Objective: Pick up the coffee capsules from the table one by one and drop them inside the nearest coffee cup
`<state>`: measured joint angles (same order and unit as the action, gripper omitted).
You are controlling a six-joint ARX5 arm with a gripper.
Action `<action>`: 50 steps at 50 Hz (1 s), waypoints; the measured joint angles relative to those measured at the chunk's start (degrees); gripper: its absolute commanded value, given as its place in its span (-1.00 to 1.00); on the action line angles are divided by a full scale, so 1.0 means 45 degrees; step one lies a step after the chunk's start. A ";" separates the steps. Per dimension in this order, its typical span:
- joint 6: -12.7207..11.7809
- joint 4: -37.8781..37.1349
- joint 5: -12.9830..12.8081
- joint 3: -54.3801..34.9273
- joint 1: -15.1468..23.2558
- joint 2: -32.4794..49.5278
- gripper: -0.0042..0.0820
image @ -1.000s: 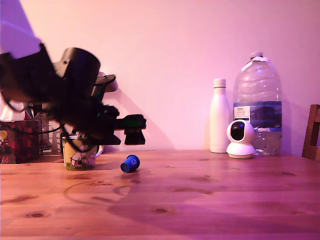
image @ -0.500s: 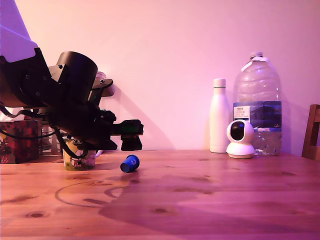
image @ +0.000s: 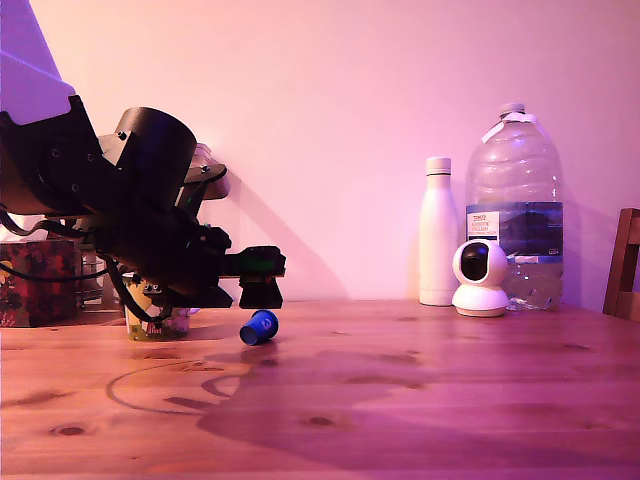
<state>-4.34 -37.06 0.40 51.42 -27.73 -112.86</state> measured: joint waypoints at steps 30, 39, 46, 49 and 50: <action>0.0005 0.1685 0.0607 0.1418 0.0321 -0.0291 0.54; 0.0005 0.2351 0.0879 0.1739 0.0525 -0.0593 0.53; 0.0005 0.3050 0.1156 0.2472 0.0602 -0.1069 0.53; 0.0005 0.3211 0.1214 0.2735 0.0641 -0.1190 0.53; 0.0005 0.3274 0.1229 0.2803 0.0651 -0.1205 0.53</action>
<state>-4.32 -22.33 5.93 64.03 -24.80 -118.28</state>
